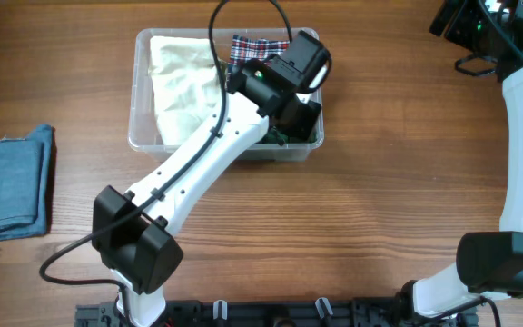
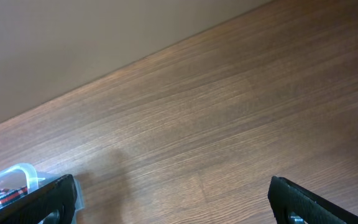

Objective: Pack container
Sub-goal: 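Push the green garment down beside the plaid cloth with the left gripper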

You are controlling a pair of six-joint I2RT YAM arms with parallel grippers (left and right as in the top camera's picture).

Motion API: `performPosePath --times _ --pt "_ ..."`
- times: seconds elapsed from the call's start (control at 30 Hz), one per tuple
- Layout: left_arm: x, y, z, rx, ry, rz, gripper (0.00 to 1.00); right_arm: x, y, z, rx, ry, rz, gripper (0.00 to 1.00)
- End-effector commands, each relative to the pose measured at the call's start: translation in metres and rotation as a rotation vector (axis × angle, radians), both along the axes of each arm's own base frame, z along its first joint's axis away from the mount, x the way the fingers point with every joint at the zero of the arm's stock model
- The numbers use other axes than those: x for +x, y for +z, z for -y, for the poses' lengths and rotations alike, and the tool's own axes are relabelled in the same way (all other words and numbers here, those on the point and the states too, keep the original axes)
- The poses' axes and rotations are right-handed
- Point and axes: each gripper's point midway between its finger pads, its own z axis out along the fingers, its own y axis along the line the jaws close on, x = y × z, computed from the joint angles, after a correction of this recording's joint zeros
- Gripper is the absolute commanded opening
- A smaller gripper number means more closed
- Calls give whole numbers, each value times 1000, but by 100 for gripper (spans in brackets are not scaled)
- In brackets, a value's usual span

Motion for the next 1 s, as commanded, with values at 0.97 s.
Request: performPosePath --times 0.97 --pt "27 -104 -6 113 124 -161 4 0 -2 2 1 -20 -3 100"
